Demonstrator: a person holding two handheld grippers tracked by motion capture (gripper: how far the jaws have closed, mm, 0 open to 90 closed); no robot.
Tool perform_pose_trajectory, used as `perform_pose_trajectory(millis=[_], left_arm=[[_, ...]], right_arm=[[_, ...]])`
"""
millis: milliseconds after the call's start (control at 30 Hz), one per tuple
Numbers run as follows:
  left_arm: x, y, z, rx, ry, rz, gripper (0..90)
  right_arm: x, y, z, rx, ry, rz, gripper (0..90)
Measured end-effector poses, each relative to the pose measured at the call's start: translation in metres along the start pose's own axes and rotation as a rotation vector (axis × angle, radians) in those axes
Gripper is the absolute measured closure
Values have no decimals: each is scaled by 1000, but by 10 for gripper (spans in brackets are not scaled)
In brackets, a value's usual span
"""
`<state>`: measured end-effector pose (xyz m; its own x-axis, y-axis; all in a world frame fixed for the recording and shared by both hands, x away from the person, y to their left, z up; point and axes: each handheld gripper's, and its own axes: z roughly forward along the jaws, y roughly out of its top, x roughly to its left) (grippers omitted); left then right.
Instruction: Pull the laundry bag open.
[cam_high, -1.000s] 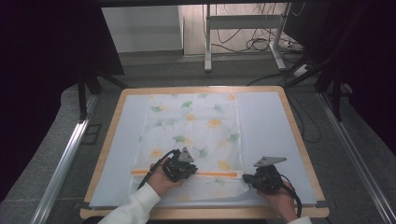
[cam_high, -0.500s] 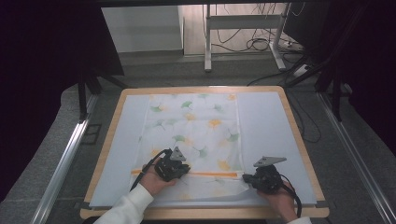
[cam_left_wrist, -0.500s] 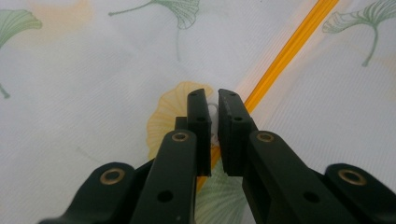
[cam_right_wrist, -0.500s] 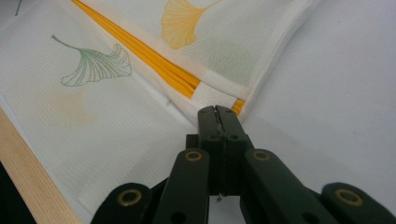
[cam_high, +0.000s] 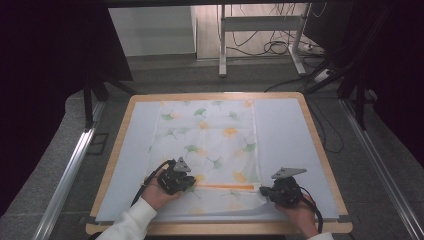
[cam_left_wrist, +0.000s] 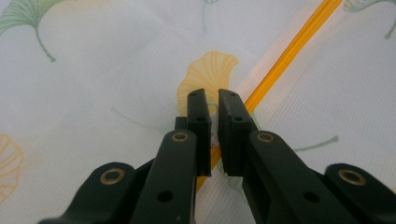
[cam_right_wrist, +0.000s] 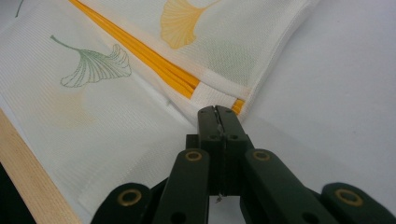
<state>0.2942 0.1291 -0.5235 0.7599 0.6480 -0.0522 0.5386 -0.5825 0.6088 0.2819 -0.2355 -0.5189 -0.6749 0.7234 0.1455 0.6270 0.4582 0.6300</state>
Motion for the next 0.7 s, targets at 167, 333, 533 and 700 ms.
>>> perform_pose_trajectory(millis=[167, 333, 533, 700], left_arm=[[2, -3, -2, 2, 4, -7, 847], [4, -8, -6, 0, 13, -18, 847], [11, -16, -12, 1, 8, -41, 847], [13, -19, -15, 10, 16, -37, 847]], right_arm=[[0, 0, 0, 0, -1, -1, 896], [0, 0, 0, 0, -2, -2, 895], [0, 0, 0, 0, -1, -3, 895], [0, 0, 0, 0, 0, -2, 895]])
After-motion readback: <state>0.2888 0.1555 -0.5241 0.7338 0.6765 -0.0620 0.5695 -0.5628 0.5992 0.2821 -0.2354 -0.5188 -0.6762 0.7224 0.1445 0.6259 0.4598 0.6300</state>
